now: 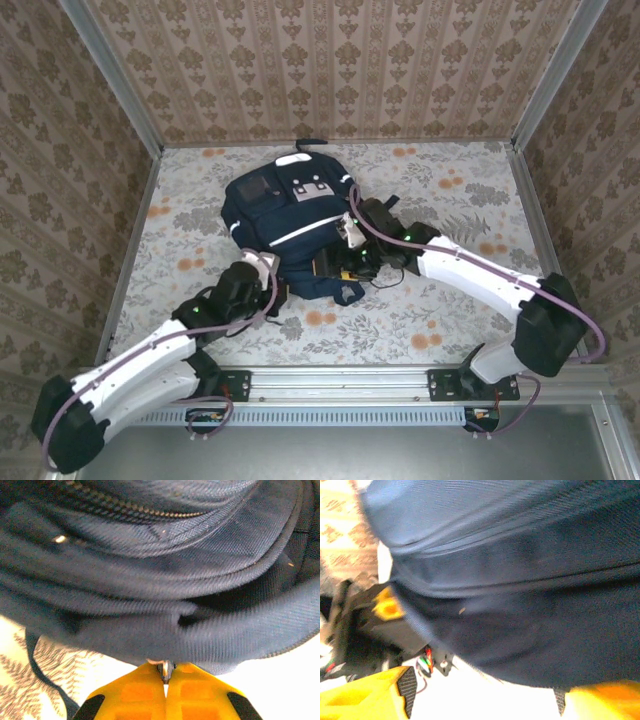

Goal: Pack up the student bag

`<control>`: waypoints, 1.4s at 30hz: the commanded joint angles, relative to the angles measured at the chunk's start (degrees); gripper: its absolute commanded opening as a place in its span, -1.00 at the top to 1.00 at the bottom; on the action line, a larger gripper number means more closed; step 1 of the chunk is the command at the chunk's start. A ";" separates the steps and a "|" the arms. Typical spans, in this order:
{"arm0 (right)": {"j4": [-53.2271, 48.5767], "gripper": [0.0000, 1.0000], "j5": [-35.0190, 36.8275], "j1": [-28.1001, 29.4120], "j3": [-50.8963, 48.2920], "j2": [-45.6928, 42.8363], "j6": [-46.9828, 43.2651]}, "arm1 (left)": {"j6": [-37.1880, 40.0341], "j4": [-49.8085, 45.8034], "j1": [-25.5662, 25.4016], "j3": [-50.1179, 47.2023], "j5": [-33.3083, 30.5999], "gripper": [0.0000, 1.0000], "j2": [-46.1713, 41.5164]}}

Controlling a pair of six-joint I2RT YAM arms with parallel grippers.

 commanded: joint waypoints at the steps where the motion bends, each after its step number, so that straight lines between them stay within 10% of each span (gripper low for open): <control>1: -8.11 -0.52 0.57 -0.66 5.90 -1.27 -10.30 | -1.72 -2.41 2.61 -1.66 0.61 1.00 -4.71; 15: -20.39 -0.62 21.71 1.40 41.92 28.05 -31.54 | -7.27 -9.35 7.40 -7.43 1.09 1.00 -14.85; 25: -31.20 -0.58 10.48 5.25 66.57 51.31 -38.57 | -8.76 -12.76 10.39 -8.34 1.78 1.00 -20.01; 28: -30.92 -0.31 9.60 6.14 66.98 53.01 -39.82 | -8.45 -12.41 10.93 -8.02 2.38 1.00 -19.36; 33: -22.62 0.94 7.24 6.21 62.41 51.47 -35.88 | -8.00 -11.80 11.31 -7.36 3.23 1.00 -18.26; 42: -14.61 1.00 1.78 3.94 64.87 54.25 -24.66 | -7.42 -11.54 12.42 -4.38 2.94 1.00 -15.56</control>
